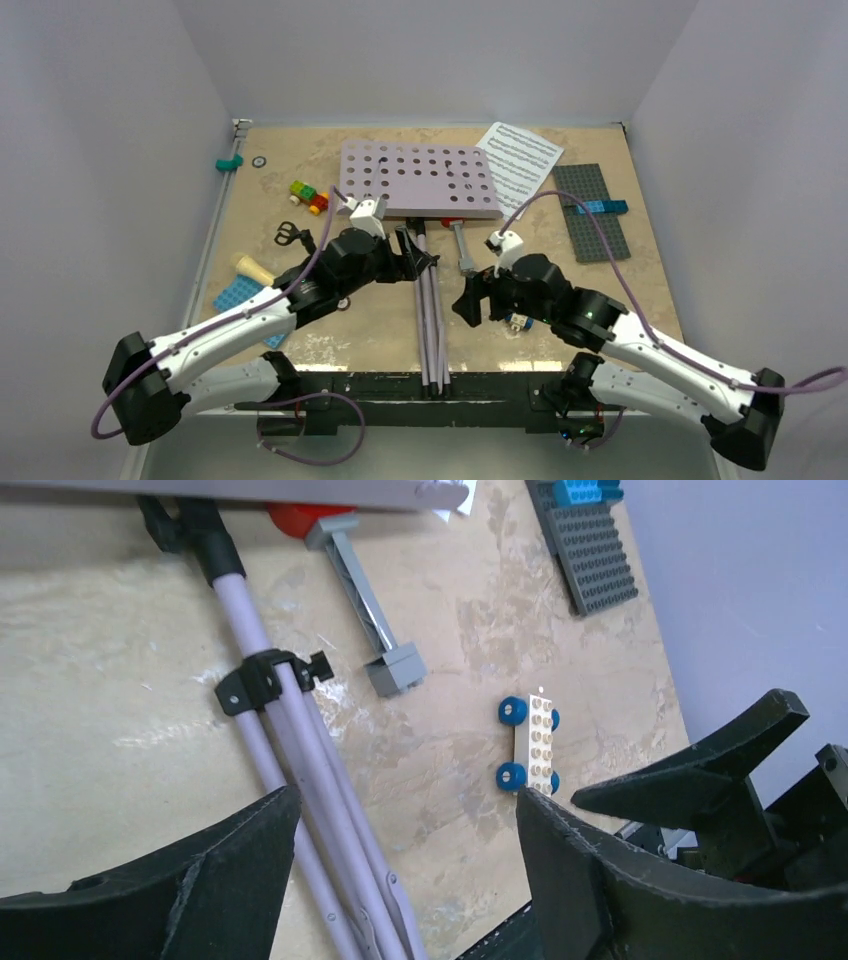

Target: Pack up the instrument practice props

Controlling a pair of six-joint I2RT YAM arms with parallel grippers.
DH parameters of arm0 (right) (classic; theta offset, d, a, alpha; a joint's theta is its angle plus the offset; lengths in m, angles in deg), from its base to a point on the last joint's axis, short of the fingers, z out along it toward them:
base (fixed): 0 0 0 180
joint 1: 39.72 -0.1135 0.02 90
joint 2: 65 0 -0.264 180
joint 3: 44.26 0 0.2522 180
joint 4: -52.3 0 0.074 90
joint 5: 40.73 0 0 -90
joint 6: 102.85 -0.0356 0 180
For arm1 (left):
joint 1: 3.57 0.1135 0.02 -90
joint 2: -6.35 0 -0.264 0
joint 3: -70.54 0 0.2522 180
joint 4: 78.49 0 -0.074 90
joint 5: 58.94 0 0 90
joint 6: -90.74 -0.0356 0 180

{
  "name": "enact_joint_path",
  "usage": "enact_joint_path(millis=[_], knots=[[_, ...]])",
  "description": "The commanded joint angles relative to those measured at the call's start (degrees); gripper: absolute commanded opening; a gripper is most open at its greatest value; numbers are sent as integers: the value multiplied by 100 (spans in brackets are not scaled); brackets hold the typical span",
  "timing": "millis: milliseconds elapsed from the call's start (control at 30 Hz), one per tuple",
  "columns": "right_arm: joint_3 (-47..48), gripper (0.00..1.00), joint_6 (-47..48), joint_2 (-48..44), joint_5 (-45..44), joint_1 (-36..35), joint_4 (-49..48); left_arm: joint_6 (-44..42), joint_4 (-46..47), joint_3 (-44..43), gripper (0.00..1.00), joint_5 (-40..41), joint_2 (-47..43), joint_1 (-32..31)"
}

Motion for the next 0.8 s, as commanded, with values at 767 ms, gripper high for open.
enact_joint_path(millis=[767], knots=[[-1103,97,-655,-3352,-3411,-7,-544,-528,-2414,-373,100,2404,-2399,-242]])
